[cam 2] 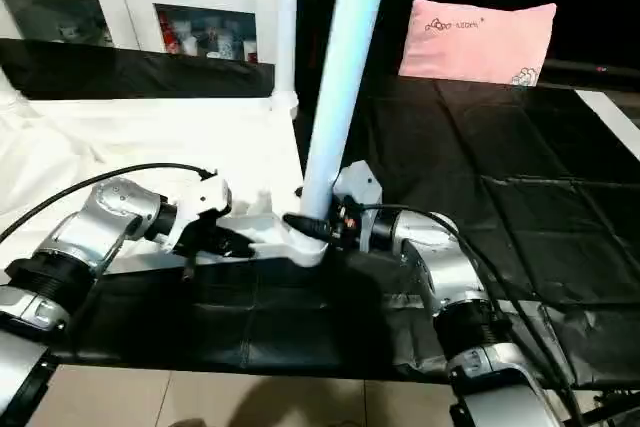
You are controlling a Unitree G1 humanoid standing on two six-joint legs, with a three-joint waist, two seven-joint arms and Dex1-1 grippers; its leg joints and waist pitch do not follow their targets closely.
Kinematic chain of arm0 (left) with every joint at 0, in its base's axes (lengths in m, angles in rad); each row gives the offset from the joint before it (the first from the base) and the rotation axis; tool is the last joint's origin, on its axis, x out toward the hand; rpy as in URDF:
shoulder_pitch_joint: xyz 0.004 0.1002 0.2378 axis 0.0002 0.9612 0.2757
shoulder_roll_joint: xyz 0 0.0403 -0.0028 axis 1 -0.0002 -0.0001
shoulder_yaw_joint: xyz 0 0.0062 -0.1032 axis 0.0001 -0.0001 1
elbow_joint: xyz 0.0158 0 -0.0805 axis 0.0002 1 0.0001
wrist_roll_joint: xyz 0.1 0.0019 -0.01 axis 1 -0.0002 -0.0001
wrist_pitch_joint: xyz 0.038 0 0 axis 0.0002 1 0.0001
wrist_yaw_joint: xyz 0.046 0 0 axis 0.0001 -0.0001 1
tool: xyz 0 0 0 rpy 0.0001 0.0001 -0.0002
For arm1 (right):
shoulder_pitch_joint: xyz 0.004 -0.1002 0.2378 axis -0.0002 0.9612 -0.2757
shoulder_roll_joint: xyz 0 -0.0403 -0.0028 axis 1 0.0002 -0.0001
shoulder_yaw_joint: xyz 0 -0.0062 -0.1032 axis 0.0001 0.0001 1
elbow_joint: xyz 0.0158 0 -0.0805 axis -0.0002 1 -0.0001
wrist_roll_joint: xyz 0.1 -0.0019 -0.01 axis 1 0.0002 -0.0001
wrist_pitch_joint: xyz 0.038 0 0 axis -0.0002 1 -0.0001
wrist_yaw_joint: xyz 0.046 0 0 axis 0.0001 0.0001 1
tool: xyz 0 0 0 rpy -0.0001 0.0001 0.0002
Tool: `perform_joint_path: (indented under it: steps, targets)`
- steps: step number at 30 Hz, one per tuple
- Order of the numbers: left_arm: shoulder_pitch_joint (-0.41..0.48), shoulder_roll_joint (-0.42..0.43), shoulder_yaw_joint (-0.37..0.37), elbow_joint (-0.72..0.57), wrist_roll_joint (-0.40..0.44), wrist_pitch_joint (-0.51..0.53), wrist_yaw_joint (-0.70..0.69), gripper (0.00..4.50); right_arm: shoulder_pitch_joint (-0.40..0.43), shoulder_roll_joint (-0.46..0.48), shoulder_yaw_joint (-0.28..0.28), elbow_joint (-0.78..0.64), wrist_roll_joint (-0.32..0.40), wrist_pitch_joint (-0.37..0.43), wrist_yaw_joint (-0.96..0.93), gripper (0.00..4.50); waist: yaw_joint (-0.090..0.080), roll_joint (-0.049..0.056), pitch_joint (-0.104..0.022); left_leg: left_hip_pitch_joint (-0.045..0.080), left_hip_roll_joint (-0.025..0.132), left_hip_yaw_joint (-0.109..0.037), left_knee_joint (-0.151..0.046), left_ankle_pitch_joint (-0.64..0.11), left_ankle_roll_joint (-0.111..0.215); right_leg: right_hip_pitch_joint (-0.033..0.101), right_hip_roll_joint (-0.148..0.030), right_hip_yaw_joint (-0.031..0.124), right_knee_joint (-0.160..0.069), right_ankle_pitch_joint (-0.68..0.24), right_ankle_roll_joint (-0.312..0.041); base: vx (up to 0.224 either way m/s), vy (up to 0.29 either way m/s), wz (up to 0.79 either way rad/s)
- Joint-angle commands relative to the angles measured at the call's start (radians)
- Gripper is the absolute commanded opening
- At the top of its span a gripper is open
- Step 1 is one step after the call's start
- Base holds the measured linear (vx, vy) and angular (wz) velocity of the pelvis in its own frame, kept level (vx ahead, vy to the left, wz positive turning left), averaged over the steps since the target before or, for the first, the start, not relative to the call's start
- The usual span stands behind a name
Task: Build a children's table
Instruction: Rotate leg to tighten
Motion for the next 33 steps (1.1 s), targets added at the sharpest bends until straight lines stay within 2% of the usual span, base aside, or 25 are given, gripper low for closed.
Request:
perform_joint_path:
  steps: [1, 3, 6, 14, 16, 17, 18, 20, 21, 22, 23, 24, 26, 27, 28, 29, 30, 31, 32, 33]
  targets:
    - [-0.030, -0.011, -0.035, -0.034, 0.009, -0.022, -0.045, 0.00, 0.057, 0.004, 0.116, 0.047, -0.062, 0.066, 0.065, 1.91, -0.001, 0.015, -0.056, 0.007, 0.023, -0.005, -0.080, -0.309, 0.009, 0.044, -0.077, 0.047, -0.090, -0.396, -0.170, 0.000, 0.000, 0.00]
    - [-0.034, -0.010, -0.040, -0.033, 0.010, -0.024, -0.050, 0.00, 0.059, 0.003, 0.119, 0.043, -0.064, 0.068, 0.072, 1.91, 0.000, 0.015, -0.055, 0.007, 0.022, -0.006, -0.081, -0.313, 0.007, 0.044, -0.077, 0.047, -0.091, -0.414, -0.168, 0.000, 0.000, 0.00]
    - [-0.050, -0.016, -0.042, -0.010, 0.020, -0.027, -0.039, 0.00, 0.057, 0.003, 0.119, 0.047, -0.065, 0.068, 0.078, 1.91, -0.003, 0.009, -0.053, 0.013, 0.022, -0.007, -0.083, -0.338, 0.002, 0.041, -0.078, 0.047, -0.096, -0.451, -0.156, 0.000, 0.000, 0.00]
    - [-0.056, -0.033, -0.004, 0.015, 0.010, 0.015, 0.014, 0.00, 0.067, 0.019, 0.096, 0.028, -0.044, 0.100, 0.042, 1.91, -0.002, 0.011, -0.051, 0.017, 0.021, -0.009, -0.085, -0.364, 0.001, 0.036, -0.077, 0.045, -0.101, -0.496, -0.142, 0.000, 0.000, 0.00]
    - [-0.059, -0.042, 0.021, 0.018, -0.006, 0.054, 0.049, 0.00, 0.061, 0.036, 0.075, 0.042, -0.051, 0.106, -0.024, 1.91, -0.004, 0.010, -0.049, 0.019, 0.020, -0.010, -0.085, -0.380, -0.001, 0.033, -0.077, 0.044, -0.105, -0.531, -0.131, 0.000, 0.000, 0.00]
    - [-0.066, -0.053, 0.056, 0.017, -0.021, 0.112, 0.107, 0.00, 0.041, 0.059, 0.041, 0.084, -0.073, 0.095, -0.142, 1.91, -0.005, 0.005, -0.048, 0.021, 0.019, -0.010, -0.084, -0.386, -0.006, 0.030, -0.079, 0.044, -0.108, -0.563, -0.120, 0.000, 0.000, 0.00]
    - [-0.070, -0.061, 0.079, 0.010, -0.030, 0.161, 0.145, 0.00, 0.022, 0.077, 0.014, 0.120, -0.085, 0.094, -0.231, 1.91, -0.007, 0.008, -0.047, 0.023, 0.018, -0.011, -0.083, -0.392, -0.012, 0.026, -0.081, 0.042, -0.108, -0.584, -0.117, 0.000, 0.000, 0.00]
    - [-0.077, -0.074, 0.111, -0.003, -0.046, 0.229, 0.192, 0.00, -0.005, 0.097, -0.020, 0.166, -0.089, 0.104, -0.325, 1.91, -0.015, 0.001, -0.046, 0.021, 0.010, -0.017, -0.079, -0.394, -0.021, 0.026, -0.082, 0.030, -0.119, -0.679, -0.075, 0.000, 0.000, 0.00]
    - [-0.077, -0.074, 0.111, -0.003, -0.046, 0.229, 0.192, 0.00, -0.005, 0.097, -0.020, 0.166, -0.089, 0.104, -0.325, 1.91, -0.017, 0.002, -0.046, 0.021, 0.011, -0.017, -0.079, -0.396, -0.022, 0.026, -0.082, 0.029, -0.123, -0.689, -0.067, 0.000, 0.000, 0.00]
    - [-0.082, -0.092, 0.150, -0.029, -0.075, 0.292, 0.234, 0.00, -0.031, 0.114, -0.044, 0.202, -0.082, 0.121, -0.383, 1.91, -0.024, 0.004, -0.047, 0.018, 0.012, -0.020, -0.082, -0.398, -0.016, 0.029, -0.083, 0.024, -0.126, -0.671, -0.067, 0.000, 0.000, 0.00]
    - [-0.082, -0.097, 0.159, -0.044, -0.079, 0.313, 0.247, 0.00, -0.044, 0.122, -0.052, 0.221, -0.081, 0.124, -0.411, 1.91, -0.028, 0.004, -0.049, 0.016, 0.014, -0.020, -0.084, -0.398, -0.015, 0.031, -0.082, 0.025, -0.124, -0.651, -0.074, 0.000, 0.000, 0.00]
    - [-0.079, -0.109, 0.177, -0.088, -0.084, 0.359, 0.282, 0.00, -0.084, 0.144, -0.077, 0.278, -0.076, 0.135, -0.492, 1.91, -0.031, -0.001, -0.052, 0.013, 0.017, -0.021, -0.085, -0.387, -0.017, 0.034, -0.085, 0.026, -0.117, -0.620, -0.087, 0.000, 0.000, 0.00]
    - [-0.062, -0.128, 0.185, -0.170, -0.071, 0.418, 0.328, 0.00, -0.158, 0.179, -0.102, 0.374, -0.077, 0.156, -0.620, 1.91, -0.043, 0.005, -0.059, 0.000, 0.021, -0.023, -0.089, -0.339, -0.023, 0.041, -0.082, 0.031, -0.099, -0.481, -0.141, 0.000, 0.000, 0.00]
    - [-0.052, -0.139, 0.185, -0.205, -0.067, 0.447, 0.344, 0.00, -0.185, 0.192, -0.108, 0.411, -0.080, 0.165, -0.657, 1.91, -0.050, 0.004, -0.060, -0.002, 0.025, -0.019, -0.088, -0.319, -0.026, 0.039, -0.084, 0.036, -0.091, -0.414, -0.170, 0.000, 0.000, 0.00]
    - [-0.047, -0.143, 0.184, -0.219, -0.066, 0.457, 0.347, 0.00, -0.194, 0.196, -0.112, 0.423, -0.079, 0.167, -0.669, 1.91, -0.053, 0.002, -0.058, -0.008, 0.019, -0.017, -0.087, -0.307, -0.020, 0.042, -0.081, 0.036, -0.093, -0.400, -0.171, 0.000, 0.000, 0.00]
    - [-0.029, -0.159, 0.173, -0.267, -0.057, 0.494, 0.367, 0.00, -0.234, 0.214, -0.131, 0.472, -0.074, 0.171, -0.720, 1.91, -0.054, -0.009, -0.059, -0.012, 0.022, -0.014, -0.085, -0.282, -0.015, 0.046, -0.082, 0.038, -0.085, -0.376, -0.173, 0.000, 0.000, 0.00]
    - [-0.023, -0.165, 0.166, -0.281, -0.053, 0.506, 0.377, 0.00, -0.249, 0.221, -0.141, 0.491, -0.071, 0.170, -0.739, 1.91, -0.055, -0.007, -0.058, -0.017, 0.017, -0.014, -0.084, -0.268, -0.010, 0.047, -0.081, 0.037, -0.086, -0.379, -0.169, 0.000, 0.000, 0.00]
    - [-0.020, -0.168, 0.162, -0.288, -0.049, 0.511, 0.383, 0.00, -0.258, 0.226, -0.153, 0.503, -0.062, 0.175, -0.751, 1.91, -0.050, -0.006, -0.063, -0.006, 0.017, -0.006, -0.078, -0.244, -0.003, 0.040, -0.080, 0.042, -0.087, -0.340, -0.171, 0.000, 0.000, 0.00]
    - [-0.019, -0.170, 0.160, -0.289, -0.047, 0.512, 0.387, 0.00, -0.263, 0.229, -0.162, 0.509, -0.055, 0.180, -0.760, 1.91, -0.050, -0.005, -0.065, -0.007, 0.017, -0.006, -0.077, -0.225, -0.001, 0.043, -0.079, 0.043, -0.082, -0.305, -0.181, 0.063, -0.028, 0.03]
    - [-0.018, -0.177, 0.155, -0.278, -0.043, 0.506, 0.399, 0.00, -0.273, 0.233, -0.172, 0.522, -0.049, 0.187, -0.770, 1.91, -0.047, -0.011, -0.068, -0.011, 0.015, 0.001, -0.075, -0.160, 0.016, 0.047, -0.073, 0.044, -0.072, -0.194, -0.202, 0.057, -0.022, 0.02]
